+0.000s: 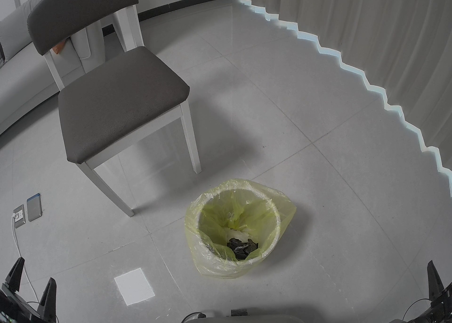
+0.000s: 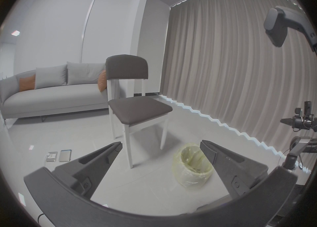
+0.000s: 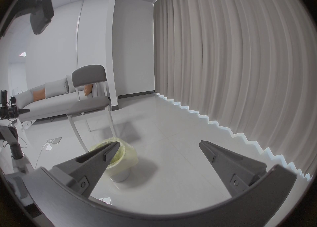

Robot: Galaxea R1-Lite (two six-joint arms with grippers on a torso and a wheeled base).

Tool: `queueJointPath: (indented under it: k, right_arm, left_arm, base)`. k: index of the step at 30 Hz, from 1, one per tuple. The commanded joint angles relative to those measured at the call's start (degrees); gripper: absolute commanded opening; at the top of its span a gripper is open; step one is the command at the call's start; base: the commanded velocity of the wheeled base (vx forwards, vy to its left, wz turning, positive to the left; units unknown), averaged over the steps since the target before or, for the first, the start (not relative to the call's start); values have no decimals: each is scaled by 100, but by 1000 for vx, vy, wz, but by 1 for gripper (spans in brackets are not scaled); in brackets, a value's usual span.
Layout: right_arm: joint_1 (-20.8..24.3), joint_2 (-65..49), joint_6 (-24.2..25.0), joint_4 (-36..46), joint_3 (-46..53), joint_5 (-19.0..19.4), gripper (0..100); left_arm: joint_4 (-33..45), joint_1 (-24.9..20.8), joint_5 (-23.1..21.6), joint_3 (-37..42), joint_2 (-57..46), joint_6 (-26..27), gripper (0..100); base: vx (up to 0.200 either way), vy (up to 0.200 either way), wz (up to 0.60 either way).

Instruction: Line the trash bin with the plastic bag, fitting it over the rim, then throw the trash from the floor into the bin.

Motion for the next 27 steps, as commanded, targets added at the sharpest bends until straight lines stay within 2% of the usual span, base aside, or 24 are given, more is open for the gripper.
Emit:
queueJointPath:
  k: [1, 5, 10, 12, 13, 19, 20, 22, 24, 27]
  right_arm:
    - [-9, -55, -36, -127, 372, -40, 100]
    - [-9, -55, -106, -119, 372, -14, 100]
    - [-9, -55, -45, -127, 372, -67, 100]
    - [-9, -55, -115, 13, 372, -339, 100]
    - [-18, -46, -80, 163, 372, -603, 100]
    - [-18, -46, -19, 154, 372, -515, 100]
    - [-18, -46, -27, 154, 372, -506, 100]
    - [-18, -37, -19, 154, 372, -506, 100]
    - [-9, -29, 25, 127, 372, -489, 100]
    - [-9, -37, 43, 127, 372, -454, 100]
  left_arm:
    - [70, 64, 265, 140, -204, -80, 100]
    - [79, 64, 520, 140, -204, 16, 100]
    - [106, 64, 520, 140, -204, 113, 100]
    - [106, 55, 546, 140, -204, 87, 100]
    - [97, 55, 573, 140, -204, 87, 100]
    - [88, 47, 889, 140, -204, -1, 100]
    - [79, 47, 1047, 140, -204, -265, 100]
    - [70, 47, 1074, 140, -204, -467, 100]
    - [62, 47, 1065, 140, -204, -1117, 100]
    - [79, 47, 1030, 123, -204, -1645, 100]
  base:
    - [0, 0, 0]
    - [0, 0, 0]
    - [0, 0, 0]
    - [0, 0, 0]
    - [0, 0, 0]
    - [0, 0, 0]
    - [0, 0, 0]
    - [0, 0, 0]
    - [0, 0, 0]
    - [0, 0, 0]
